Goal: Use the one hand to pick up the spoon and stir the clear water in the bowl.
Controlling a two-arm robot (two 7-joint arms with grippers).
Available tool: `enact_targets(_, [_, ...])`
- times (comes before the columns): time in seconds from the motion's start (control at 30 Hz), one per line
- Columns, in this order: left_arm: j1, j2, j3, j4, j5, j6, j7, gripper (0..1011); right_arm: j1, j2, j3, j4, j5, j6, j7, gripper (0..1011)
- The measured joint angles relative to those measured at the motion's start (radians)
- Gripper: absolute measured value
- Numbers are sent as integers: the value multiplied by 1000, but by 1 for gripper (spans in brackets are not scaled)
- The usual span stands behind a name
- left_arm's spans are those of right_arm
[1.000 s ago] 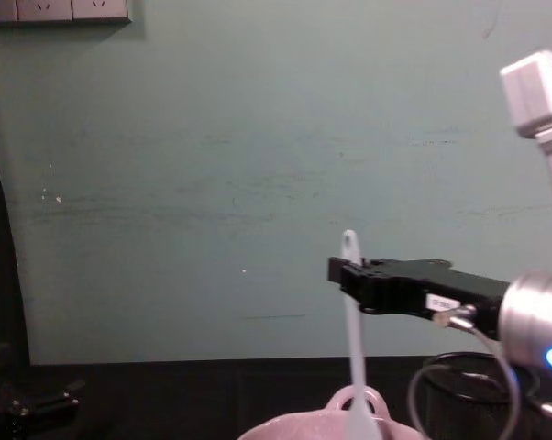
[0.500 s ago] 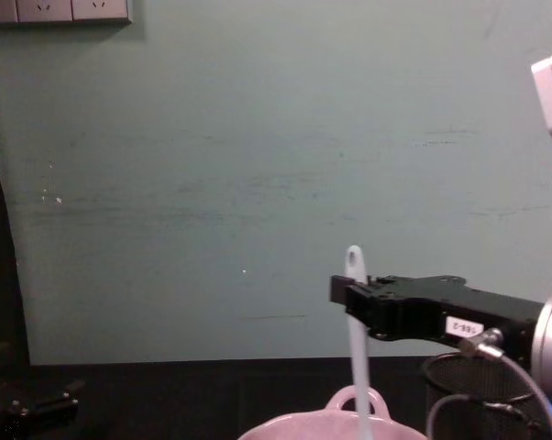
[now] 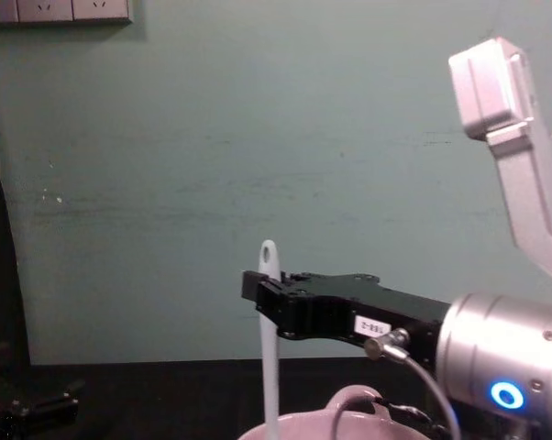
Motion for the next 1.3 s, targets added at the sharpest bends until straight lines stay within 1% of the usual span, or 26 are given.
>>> enact_targets(0.17, [0,0,0,0,0,0,0,1011,42,-23,-12,55,4,-7,10,114])
enact_targets(0.33, [0,0,0,0,0,0,0,1011,80,-36,-15,107,4,-12,15,116])
enact_targets(0.47, [0,0,0,0,0,0,0,1011,109,-39,-9,145,4,-15,17,114])
enact_targets(0.6, [0,0,0,0,0,0,0,1011,126,-27,8,164,3,-14,12,114])
enact_targets(0.77, [0,0,0,0,0,0,0,1011,111,0,40,149,2,-9,-10,114])
enact_targets(0.8, [0,0,0,0,0,0,0,1011,100,9,53,137,3,-7,-17,114])
enact_targets(0.93, [0,0,0,0,0,0,0,1011,77,27,73,111,5,-1,-30,114])
enact_targets(1.0, [0,0,0,0,0,0,0,1011,56,41,86,84,8,4,-37,114])
enact_targets(1.07, [0,0,0,0,0,0,0,1011,36,53,93,60,8,11,-40,114])
enact_targets(1.17, [0,0,0,0,0,0,0,1011,18,62,95,33,8,18,-43,114])
enact_targets(1.3, [0,0,0,0,0,0,0,1011,2,65,88,6,4,25,-42,114])
